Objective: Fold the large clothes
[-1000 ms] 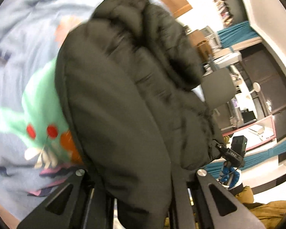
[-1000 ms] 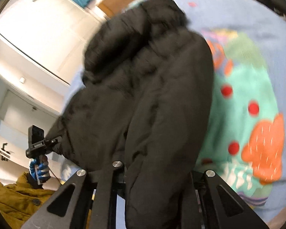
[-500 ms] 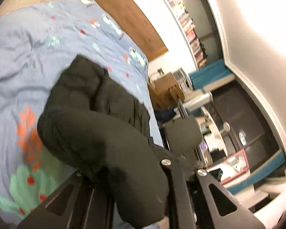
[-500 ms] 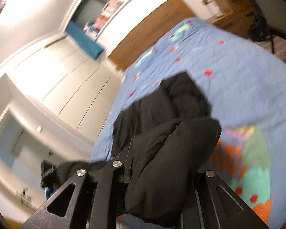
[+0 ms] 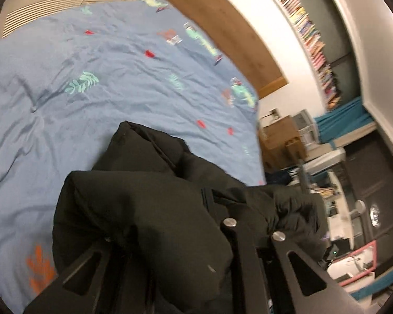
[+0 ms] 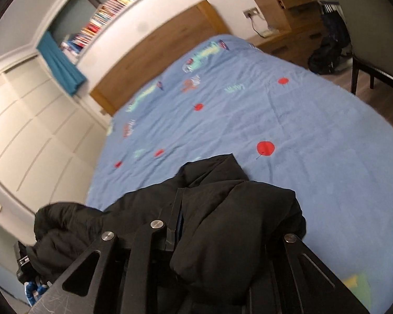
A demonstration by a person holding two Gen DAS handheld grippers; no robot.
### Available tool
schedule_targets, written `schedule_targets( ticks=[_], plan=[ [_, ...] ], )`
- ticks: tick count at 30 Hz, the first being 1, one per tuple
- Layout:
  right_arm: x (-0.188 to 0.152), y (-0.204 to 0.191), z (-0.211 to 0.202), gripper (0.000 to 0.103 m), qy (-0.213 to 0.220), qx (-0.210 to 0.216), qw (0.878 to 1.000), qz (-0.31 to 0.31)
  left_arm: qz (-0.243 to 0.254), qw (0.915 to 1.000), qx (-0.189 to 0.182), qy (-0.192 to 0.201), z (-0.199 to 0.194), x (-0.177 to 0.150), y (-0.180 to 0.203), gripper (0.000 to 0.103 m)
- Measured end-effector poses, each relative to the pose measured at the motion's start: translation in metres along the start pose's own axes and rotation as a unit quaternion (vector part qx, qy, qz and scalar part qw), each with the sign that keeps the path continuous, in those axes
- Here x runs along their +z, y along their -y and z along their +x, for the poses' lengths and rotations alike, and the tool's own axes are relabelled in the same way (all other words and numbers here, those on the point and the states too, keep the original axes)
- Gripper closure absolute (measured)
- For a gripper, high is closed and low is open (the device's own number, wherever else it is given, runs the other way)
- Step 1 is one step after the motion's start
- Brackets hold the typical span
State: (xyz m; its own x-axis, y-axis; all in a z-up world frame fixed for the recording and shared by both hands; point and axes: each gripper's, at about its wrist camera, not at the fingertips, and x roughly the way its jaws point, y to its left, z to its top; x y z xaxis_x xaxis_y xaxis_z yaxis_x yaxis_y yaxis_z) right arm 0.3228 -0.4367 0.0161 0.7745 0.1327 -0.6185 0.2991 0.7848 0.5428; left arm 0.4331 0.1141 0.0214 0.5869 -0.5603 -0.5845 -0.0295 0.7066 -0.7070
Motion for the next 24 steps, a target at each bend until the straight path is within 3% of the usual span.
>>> schedule_targets(
  ticks=[6, 11, 15, 18, 19, 21, 24],
  plan=[
    [0.014, 0.02, 0.091, 0.085, -0.033, -0.03, 0.999, 0.02, -0.013, 0.999, 0.022, -0.038, 0.103, 0.023, -0.039, 0.089],
    [0.005, 0.03, 0.129, 0.084, -0.045, -0.036, 0.998, 0.03, -0.014, 0.9987, 0.011, -0.048, 0.142, 0.022, -0.059, 0.089],
    [0.007, 0.031, 0.133, 0.073, -0.041, -0.021, 0.998, 0.039, -0.039, 0.9981, -0.019, -0.044, 0.135, 0.028, -0.065, 0.084],
    [0.015, 0.035, 0.118, 0.054, -0.024, 0.007, 0.998, 0.054, -0.092, 0.9921, -0.084, -0.014, 0.107, 0.036, -0.072, 0.072],
    [0.019, 0.035, 0.111, 0.041, -0.017, 0.019, 0.998, 0.058, -0.097, 0.991, -0.093, -0.008, 0.098, 0.039, -0.072, 0.067],
    [0.025, 0.032, 0.097, 0.032, -0.003, 0.021, 0.998, 0.054, -0.086, 0.9925, -0.087, 0.004, 0.082, 0.045, -0.065, 0.063],
    [0.036, 0.023, 0.071, 0.028, 0.017, 0.015, 0.999, 0.038, -0.072, 0.9936, -0.084, 0.019, 0.056, 0.052, -0.053, 0.059]
  ],
)
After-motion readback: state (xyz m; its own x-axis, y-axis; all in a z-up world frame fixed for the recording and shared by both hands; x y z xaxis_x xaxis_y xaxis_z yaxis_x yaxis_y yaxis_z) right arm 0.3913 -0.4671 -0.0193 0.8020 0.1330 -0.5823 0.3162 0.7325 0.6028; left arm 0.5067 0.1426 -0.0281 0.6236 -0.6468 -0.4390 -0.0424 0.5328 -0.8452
